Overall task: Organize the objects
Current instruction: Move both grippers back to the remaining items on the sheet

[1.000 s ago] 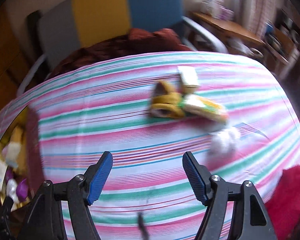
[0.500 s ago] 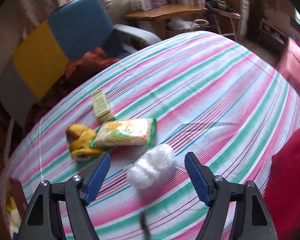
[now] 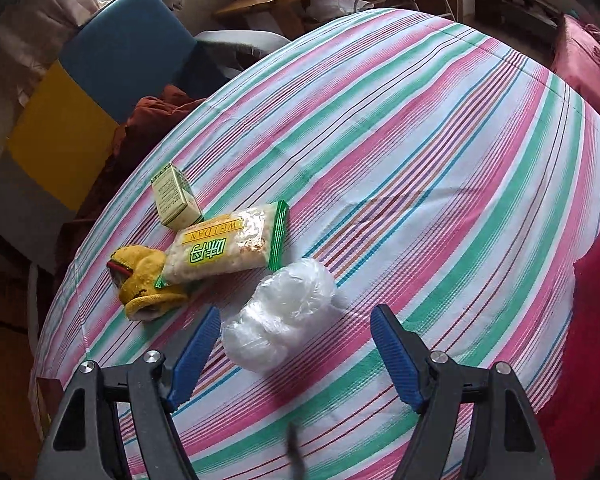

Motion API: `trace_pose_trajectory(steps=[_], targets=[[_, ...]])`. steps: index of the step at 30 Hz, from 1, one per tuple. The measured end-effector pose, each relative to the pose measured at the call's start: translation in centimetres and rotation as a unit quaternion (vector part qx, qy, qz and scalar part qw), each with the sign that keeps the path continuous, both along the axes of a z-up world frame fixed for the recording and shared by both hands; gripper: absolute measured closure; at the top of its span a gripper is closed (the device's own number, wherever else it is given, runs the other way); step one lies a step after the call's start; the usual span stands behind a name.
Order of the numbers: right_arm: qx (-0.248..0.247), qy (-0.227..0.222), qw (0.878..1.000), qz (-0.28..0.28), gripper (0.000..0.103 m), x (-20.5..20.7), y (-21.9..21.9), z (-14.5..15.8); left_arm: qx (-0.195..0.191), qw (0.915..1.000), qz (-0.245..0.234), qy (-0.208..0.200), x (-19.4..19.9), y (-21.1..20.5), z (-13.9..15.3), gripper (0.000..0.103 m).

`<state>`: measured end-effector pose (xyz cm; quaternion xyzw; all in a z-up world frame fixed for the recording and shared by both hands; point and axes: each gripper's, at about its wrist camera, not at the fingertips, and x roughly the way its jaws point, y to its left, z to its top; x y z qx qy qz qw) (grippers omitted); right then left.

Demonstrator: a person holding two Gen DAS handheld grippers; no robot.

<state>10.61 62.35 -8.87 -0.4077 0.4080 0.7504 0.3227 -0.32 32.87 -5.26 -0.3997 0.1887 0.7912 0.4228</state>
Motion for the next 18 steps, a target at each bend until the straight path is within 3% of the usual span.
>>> trace_pose_trajectory(steps=[10, 18], targets=[[-0.022, 0.024, 0.999, -0.02, 0.024, 1.1, 1.0, 0.1, -0.008, 0.9997, -0.02, -0.007, -1.6, 5.2, -0.8, 0.028], [-0.035, 0.037, 0.999, -0.017, 0.024, 1.2, 1.1, 0.0, 0.007, 0.999, -0.018, -0.041, -4.3, 9.0, -1.1, 0.028]])
